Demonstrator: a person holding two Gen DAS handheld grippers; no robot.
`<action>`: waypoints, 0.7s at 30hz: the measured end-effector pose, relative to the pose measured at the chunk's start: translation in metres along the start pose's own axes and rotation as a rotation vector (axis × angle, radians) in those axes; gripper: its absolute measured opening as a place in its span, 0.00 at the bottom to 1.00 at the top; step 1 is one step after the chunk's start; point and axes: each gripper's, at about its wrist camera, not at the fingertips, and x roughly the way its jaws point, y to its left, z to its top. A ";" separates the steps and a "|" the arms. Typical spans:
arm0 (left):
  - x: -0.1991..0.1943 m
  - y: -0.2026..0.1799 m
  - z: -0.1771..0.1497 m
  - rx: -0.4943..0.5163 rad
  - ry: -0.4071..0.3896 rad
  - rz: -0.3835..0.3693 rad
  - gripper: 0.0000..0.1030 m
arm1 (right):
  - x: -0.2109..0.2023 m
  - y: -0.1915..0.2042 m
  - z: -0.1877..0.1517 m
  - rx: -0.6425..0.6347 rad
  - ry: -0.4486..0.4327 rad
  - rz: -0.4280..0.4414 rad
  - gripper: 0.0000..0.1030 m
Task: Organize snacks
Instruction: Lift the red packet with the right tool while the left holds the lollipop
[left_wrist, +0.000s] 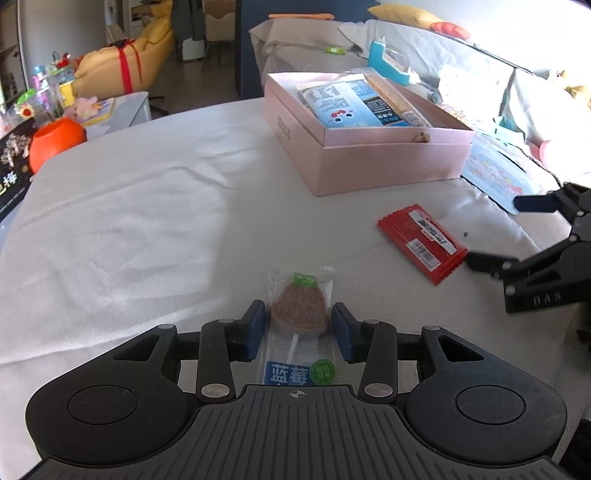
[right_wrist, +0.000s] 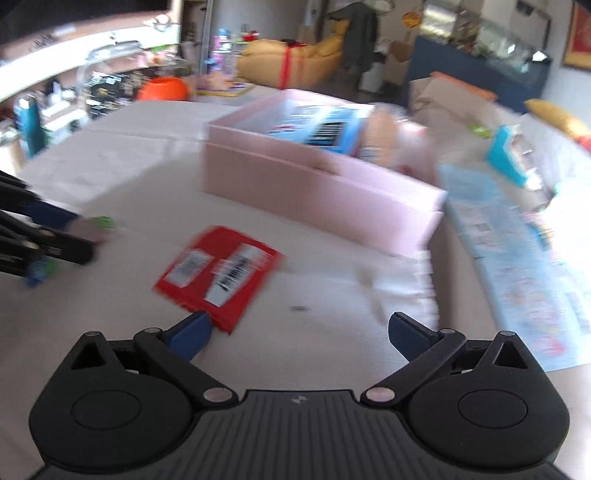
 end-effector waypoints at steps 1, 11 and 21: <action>0.000 0.000 -0.001 -0.001 -0.004 0.001 0.44 | 0.000 -0.002 0.000 -0.001 0.001 -0.032 0.99; -0.004 0.003 -0.004 -0.015 -0.005 -0.019 0.43 | 0.015 0.008 0.021 0.203 0.060 0.250 0.97; -0.007 0.004 -0.005 -0.026 0.023 -0.034 0.45 | 0.028 0.034 0.040 0.140 0.039 0.195 0.63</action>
